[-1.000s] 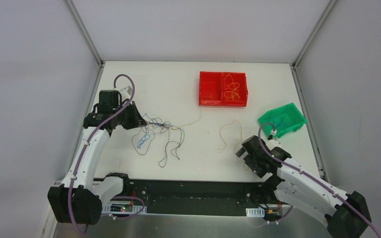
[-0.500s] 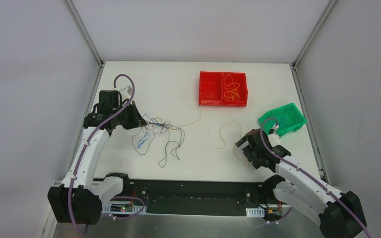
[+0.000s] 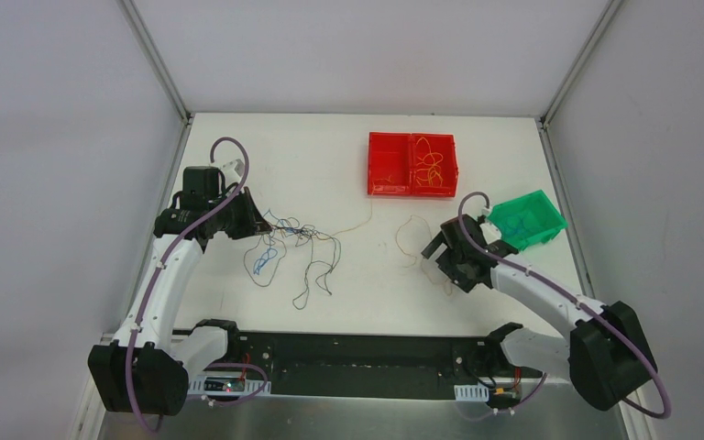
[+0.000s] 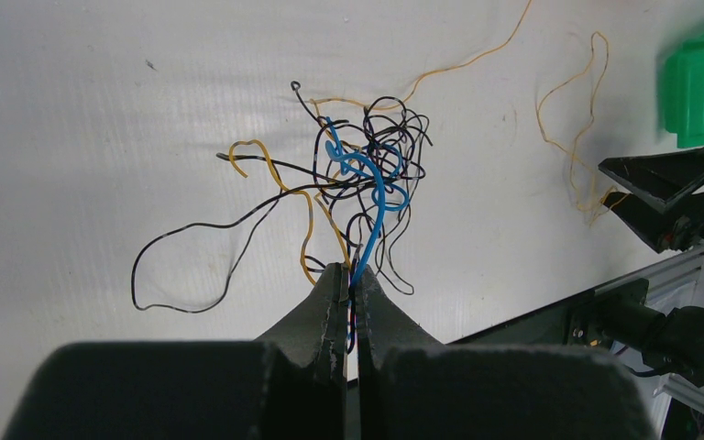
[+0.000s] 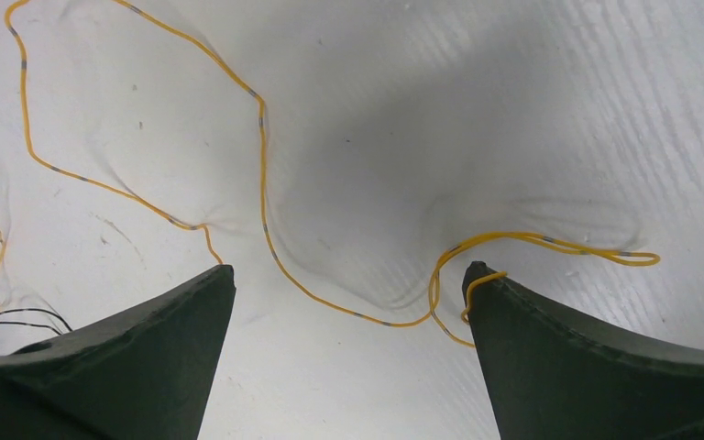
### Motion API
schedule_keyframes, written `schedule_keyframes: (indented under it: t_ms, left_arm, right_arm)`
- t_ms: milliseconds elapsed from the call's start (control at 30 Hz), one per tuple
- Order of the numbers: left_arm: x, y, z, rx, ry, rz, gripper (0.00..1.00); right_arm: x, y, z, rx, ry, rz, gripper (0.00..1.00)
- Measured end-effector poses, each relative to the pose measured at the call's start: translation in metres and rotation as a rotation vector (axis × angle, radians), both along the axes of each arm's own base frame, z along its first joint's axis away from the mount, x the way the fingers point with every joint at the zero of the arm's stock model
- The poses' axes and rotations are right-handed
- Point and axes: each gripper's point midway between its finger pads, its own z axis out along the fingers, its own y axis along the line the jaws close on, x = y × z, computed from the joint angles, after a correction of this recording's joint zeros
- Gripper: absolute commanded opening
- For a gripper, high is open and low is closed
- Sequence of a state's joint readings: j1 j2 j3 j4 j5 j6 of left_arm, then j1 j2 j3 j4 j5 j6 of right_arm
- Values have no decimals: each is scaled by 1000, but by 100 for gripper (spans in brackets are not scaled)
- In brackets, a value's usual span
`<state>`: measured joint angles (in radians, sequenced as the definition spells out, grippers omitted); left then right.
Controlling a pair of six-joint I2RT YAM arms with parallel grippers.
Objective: Untangle the cables
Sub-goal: Pick up the cable at the center of the board.
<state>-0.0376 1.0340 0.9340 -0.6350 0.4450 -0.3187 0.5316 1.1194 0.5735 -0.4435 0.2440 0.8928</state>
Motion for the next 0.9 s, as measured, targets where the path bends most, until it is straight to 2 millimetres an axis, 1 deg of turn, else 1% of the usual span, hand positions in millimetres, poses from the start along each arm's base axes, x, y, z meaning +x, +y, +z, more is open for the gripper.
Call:
schedule_keyframes:
  t_ms: [133, 267, 333, 600, 900]
  left_arm:
    - [0, 0, 0, 0, 0, 0, 0]
    - [0, 0, 0, 0, 0, 0, 0]
    - [0, 0, 0, 0, 0, 0, 0]
    - [0, 0, 0, 0, 0, 0, 0]
    - [0, 0, 0, 0, 0, -1, 0]
  right_arm:
    - [9, 7, 3, -30, 19, 63, 99]
    - [27, 18, 11, -100, 51, 133, 99]
    - [32, 25, 12, -126, 62, 170, 100]
    - [30, 40, 5, -192, 131, 268, 99]
    - [38, 55, 0, -177, 150, 291, 99]
